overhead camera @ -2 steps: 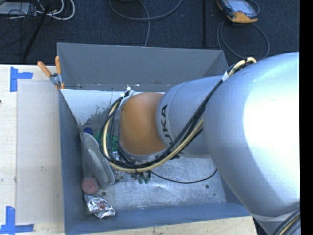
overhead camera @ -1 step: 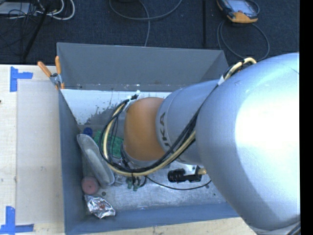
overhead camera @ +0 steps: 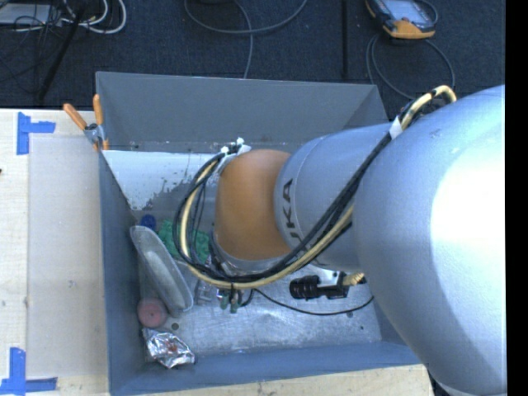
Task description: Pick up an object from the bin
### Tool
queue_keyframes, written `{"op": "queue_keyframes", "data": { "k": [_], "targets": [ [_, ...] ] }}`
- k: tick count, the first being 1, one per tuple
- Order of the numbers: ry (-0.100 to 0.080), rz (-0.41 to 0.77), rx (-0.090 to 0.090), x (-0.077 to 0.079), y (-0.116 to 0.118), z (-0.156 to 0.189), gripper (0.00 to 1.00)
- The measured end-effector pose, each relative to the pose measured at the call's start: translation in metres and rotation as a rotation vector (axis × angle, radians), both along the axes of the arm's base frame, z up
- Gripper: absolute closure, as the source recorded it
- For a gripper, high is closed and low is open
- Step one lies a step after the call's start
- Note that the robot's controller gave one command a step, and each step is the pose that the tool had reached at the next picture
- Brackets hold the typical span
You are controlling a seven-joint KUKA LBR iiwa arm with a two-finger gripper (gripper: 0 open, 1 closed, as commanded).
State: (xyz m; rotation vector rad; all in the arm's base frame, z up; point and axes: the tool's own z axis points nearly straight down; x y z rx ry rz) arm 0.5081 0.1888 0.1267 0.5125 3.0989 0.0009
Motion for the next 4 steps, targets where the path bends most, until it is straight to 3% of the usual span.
{"op": "queue_keyframes", "data": {
  "k": [1, 2, 3, 4],
  "targets": [
    [0.006, -0.019, -0.002, -0.030, 0.017, 0.007, 1.00],
    [0.008, 0.055, -0.004, -0.030, 0.008, -0.037, 1.00],
    [-0.001, 0.250, 0.000, -0.009, 0.050, 0.038, 1.00],
    [0.005, 0.091, -0.004, -0.015, -0.059, 0.037, 1.00]
  ]
}}
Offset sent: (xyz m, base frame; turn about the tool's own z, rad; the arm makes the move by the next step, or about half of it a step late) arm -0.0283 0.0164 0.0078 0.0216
